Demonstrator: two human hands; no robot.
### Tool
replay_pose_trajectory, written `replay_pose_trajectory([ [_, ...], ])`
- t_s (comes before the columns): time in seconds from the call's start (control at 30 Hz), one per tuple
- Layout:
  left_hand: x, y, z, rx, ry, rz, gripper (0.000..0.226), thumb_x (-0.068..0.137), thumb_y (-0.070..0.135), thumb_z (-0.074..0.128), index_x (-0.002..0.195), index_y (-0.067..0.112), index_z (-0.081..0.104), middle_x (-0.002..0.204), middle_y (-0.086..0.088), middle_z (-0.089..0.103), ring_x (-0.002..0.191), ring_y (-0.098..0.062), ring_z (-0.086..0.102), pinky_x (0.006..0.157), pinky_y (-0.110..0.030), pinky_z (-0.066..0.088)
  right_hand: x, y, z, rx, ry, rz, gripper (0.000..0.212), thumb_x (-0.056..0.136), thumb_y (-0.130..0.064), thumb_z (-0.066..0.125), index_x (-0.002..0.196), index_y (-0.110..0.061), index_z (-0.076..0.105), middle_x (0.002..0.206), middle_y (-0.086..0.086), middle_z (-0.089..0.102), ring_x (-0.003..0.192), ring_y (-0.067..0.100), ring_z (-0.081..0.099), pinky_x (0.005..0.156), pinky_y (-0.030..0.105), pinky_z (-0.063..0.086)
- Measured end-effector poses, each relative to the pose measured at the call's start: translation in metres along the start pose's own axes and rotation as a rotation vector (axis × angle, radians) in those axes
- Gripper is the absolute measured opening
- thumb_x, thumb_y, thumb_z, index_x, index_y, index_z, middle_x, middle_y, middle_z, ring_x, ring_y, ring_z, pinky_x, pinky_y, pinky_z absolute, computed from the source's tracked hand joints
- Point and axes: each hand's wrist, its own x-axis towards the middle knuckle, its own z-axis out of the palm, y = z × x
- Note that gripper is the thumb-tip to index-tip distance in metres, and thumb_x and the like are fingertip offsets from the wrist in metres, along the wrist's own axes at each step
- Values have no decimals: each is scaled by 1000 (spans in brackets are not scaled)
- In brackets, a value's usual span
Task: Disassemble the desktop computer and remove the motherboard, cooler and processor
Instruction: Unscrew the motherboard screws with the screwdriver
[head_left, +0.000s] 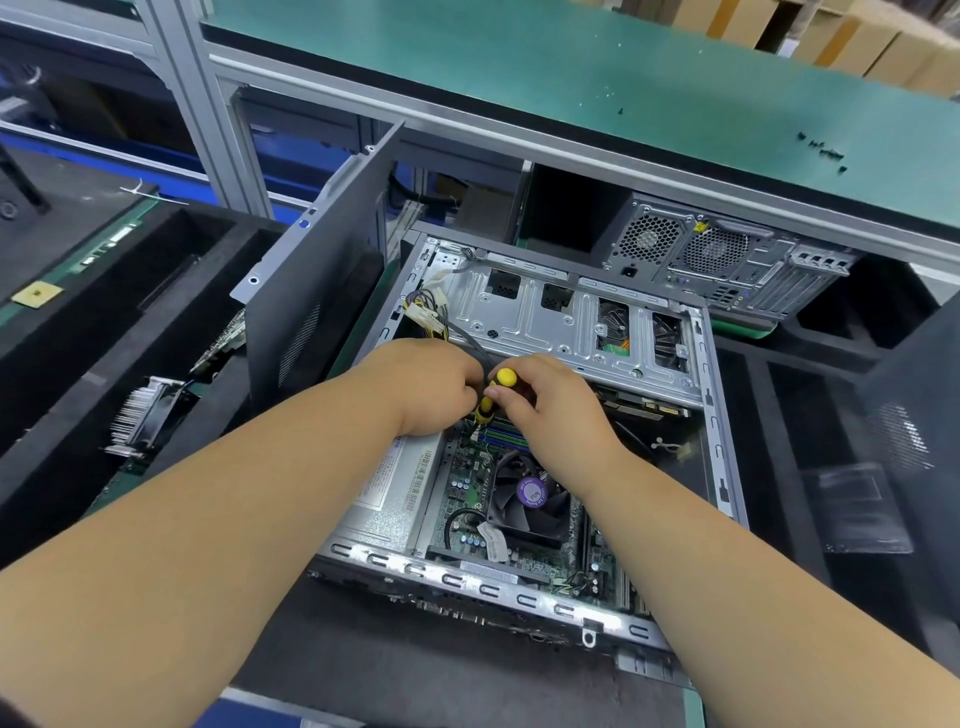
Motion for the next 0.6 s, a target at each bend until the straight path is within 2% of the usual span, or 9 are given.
replay_pose_trajectory([
  [0.17,1,-1,0,-6,-1,3,16,87,33,44,83,29,59,79,4,58,76,-19,55,61,-28,40,5,-5,-2,-84,-72,-34,20,96,-27,59,113,-17,63,105,1,57,98,20,53,82,32,42],
  [0.33,2,-1,2,-2,17,-47,25,85,37,43,87,27,67,78,2,61,75,-19,58,62,-28,46,9,-11,-6,-196,-140,-82,28,98,-20,53,126,-18,57,117,4,52,105,24,54,88,36,45],
  [0.47,3,0,2,5,20,-62,25,85,37,44,82,24,65,72,1,58,70,-19,56,59,-27,42,5,-13,-4,-210,-106,-137,33,95,-10,52,127,-15,55,121,6,55,107,27,54,89,39,44],
  [0.6,3,0,2,-2,19,-67,24,85,38,45,81,23,64,71,2,57,68,-17,54,58,-27,39,3,-12,0,-142,-50,-118,26,94,-16,58,120,-15,62,113,4,58,105,22,54,89,32,42],
])
